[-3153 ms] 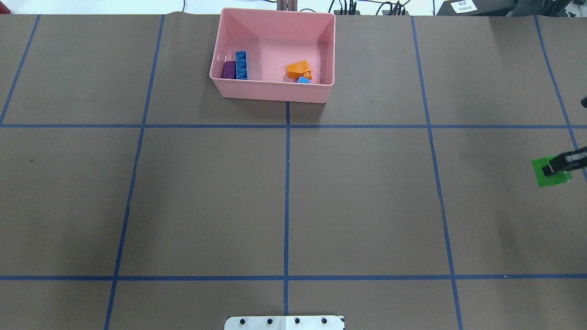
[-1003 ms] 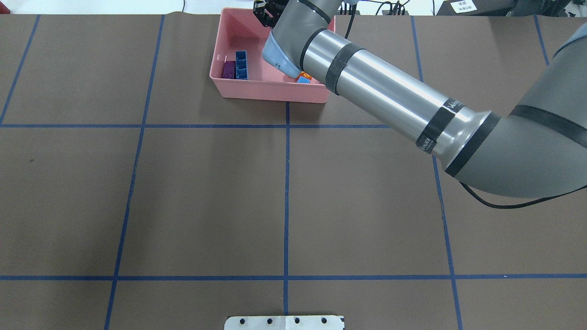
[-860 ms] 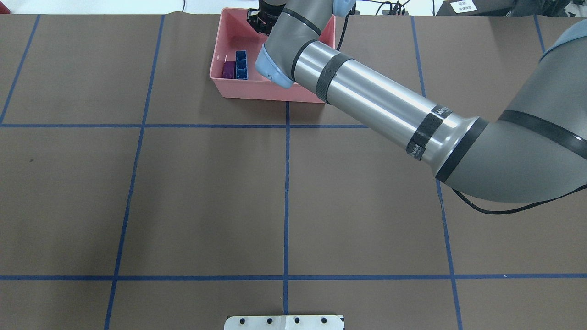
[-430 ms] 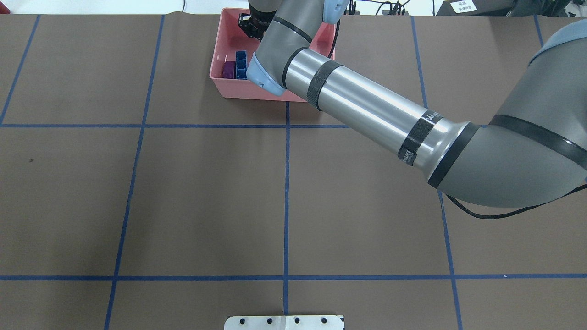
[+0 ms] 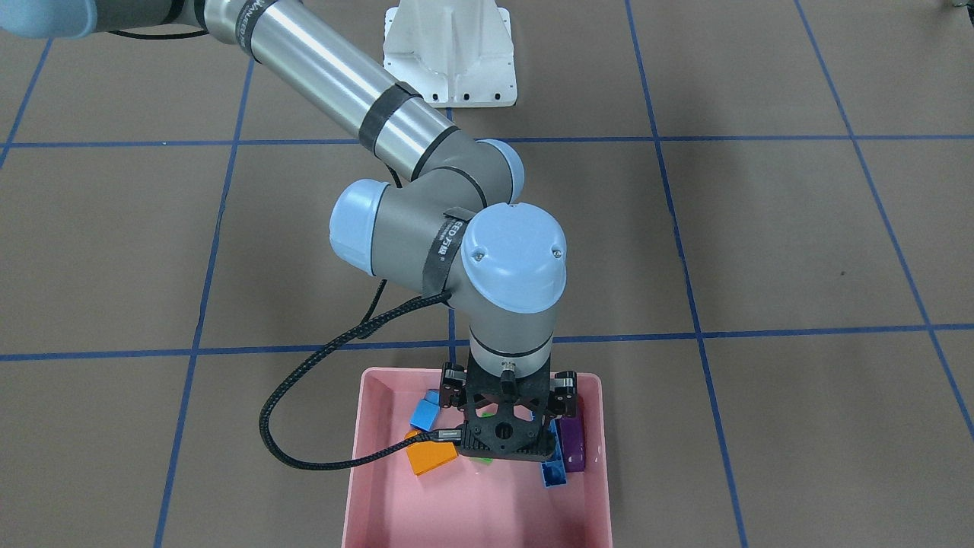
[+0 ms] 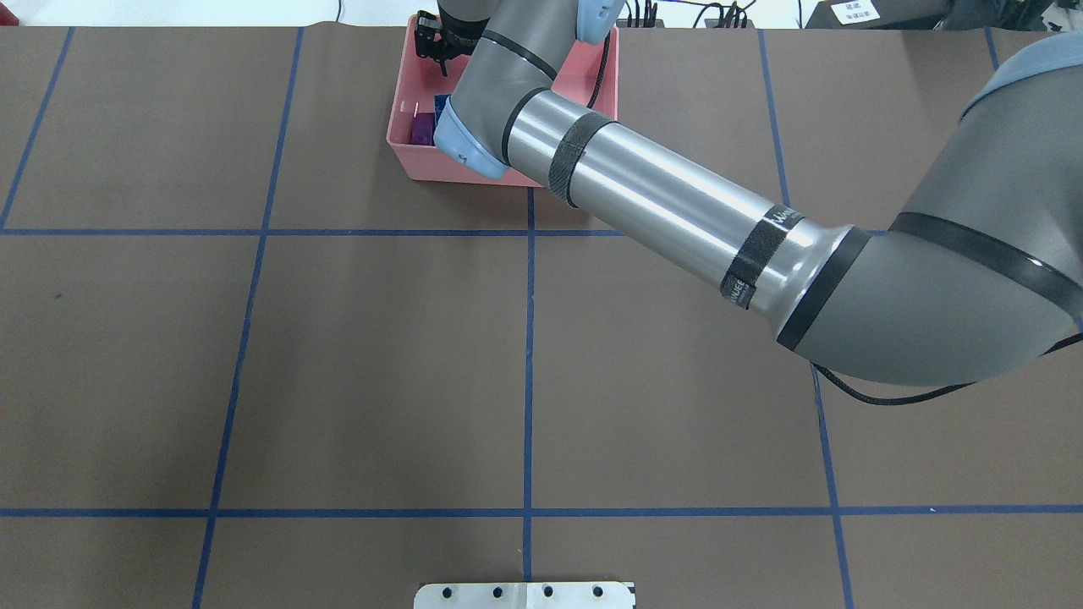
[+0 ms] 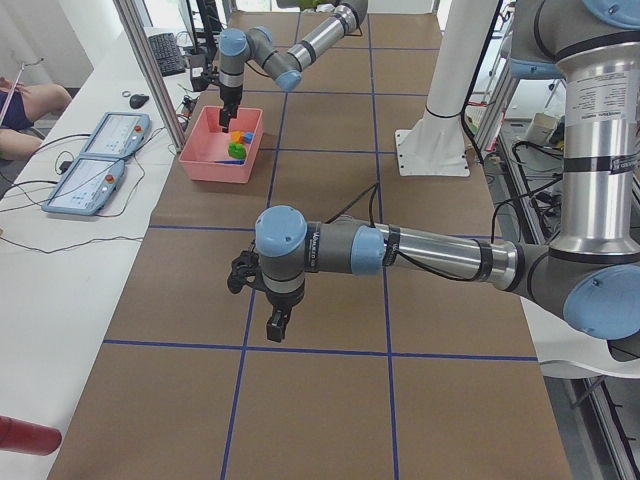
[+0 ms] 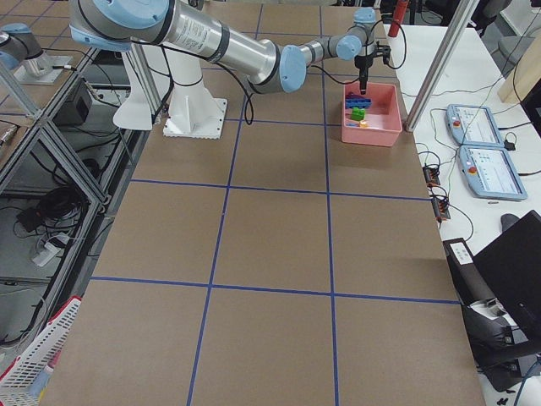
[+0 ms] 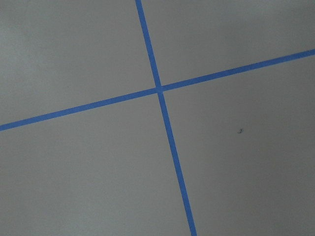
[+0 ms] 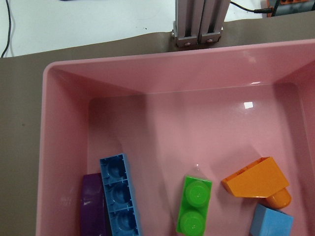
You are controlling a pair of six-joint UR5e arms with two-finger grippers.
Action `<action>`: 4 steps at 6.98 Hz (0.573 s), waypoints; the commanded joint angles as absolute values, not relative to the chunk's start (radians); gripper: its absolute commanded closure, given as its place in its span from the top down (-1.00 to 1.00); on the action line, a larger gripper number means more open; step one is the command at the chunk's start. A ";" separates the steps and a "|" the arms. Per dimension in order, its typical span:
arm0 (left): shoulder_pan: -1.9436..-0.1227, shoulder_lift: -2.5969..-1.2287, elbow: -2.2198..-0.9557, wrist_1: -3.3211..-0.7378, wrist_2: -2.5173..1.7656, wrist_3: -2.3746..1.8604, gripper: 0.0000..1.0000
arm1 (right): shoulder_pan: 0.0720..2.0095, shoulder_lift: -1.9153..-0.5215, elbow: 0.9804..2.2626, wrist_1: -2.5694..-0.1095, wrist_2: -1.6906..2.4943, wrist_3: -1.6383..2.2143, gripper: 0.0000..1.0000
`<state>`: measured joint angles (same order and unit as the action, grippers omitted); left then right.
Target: Put all blocks into box
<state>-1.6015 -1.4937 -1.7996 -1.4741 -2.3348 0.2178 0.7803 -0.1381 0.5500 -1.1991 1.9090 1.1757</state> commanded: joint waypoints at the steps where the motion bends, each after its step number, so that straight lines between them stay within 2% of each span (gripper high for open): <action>1: -1.601 -1.483 -1.766 -1.474 -2.333 0.231 1.00 | 0.804 -0.138 0.557 -1.210 1.962 1.154 0.98; 2: -1.601 -1.477 -1.767 -1.488 -2.332 0.223 1.00 | 0.831 -0.140 0.566 -1.251 2.014 1.119 0.99; 3: -1.601 -1.477 -1.776 -1.499 -2.333 0.218 1.00 | 0.856 -0.155 0.648 -1.319 2.029 1.109 0.99; 4: -1.601 -1.477 -1.784 -1.500 -2.335 0.174 1.00 | 0.903 -0.219 0.786 -1.442 2.090 1.092 0.99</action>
<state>-1.6015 -1.4783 -1.7762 -1.4941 -2.3332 0.2081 0.8562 -0.1660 0.6552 -1.3237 2.0329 1.1123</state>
